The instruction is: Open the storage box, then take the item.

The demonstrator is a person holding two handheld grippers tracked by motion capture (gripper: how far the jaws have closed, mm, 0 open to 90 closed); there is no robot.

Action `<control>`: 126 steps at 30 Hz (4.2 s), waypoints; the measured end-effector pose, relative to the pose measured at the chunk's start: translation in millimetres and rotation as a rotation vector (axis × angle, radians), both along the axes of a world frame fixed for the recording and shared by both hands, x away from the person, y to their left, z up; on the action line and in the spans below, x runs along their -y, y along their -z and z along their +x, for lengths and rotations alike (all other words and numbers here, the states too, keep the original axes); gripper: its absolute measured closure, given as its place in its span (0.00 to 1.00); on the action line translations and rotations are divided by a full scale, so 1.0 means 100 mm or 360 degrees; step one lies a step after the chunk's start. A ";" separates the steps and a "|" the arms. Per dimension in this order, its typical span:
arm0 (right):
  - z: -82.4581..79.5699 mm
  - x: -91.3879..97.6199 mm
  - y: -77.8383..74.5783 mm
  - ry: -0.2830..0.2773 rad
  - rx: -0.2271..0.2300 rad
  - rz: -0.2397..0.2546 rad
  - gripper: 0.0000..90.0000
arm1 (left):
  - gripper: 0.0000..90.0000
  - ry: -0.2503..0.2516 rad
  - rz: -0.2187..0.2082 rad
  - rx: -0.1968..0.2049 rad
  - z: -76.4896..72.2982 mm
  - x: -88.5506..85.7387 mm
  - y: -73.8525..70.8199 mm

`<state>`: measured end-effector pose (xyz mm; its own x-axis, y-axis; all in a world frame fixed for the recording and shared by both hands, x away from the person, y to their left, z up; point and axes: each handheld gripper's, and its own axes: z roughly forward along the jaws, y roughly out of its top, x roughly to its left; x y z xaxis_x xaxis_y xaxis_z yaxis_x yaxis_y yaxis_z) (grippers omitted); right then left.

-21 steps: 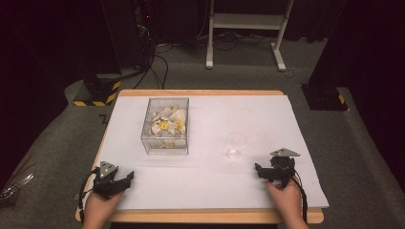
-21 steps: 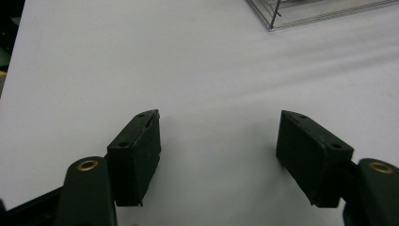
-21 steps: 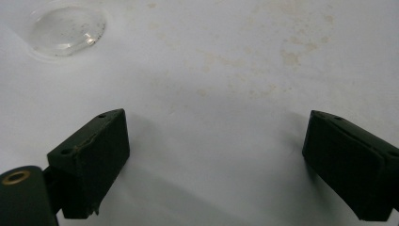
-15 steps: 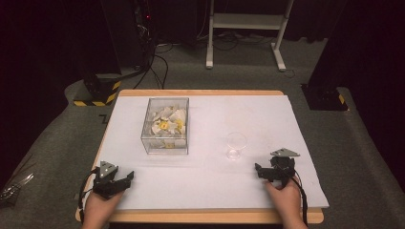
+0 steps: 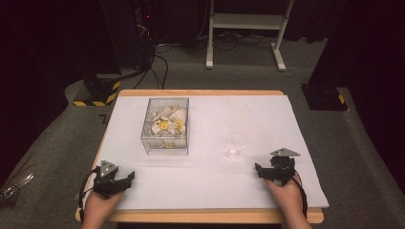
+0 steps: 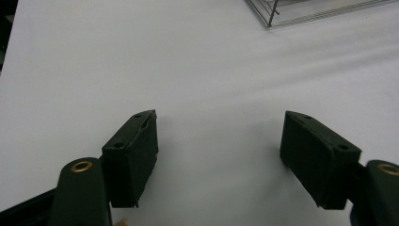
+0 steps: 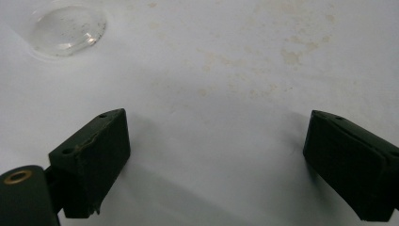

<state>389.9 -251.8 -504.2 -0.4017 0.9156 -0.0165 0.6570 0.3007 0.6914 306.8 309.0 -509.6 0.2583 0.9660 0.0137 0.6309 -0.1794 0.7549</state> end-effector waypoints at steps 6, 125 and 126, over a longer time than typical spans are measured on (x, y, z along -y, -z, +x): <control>0.00 0.00 0.00 0.0000 -0.0002 0.0004 0.09 | 0.27 -0.0050 0.0024 -0.0004 0.00 0.02 0.00; -0.21 -0.07 0.00 -0.0026 0.0026 0.0005 0.13 | 0.20 0.0375 -0.0195 0.0215 0.22 0.68 -0.42; -0.21 -0.07 0.00 -0.0026 0.0026 0.0005 0.13 | 0.20 0.0376 -0.0206 0.0213 0.23 0.68 -0.42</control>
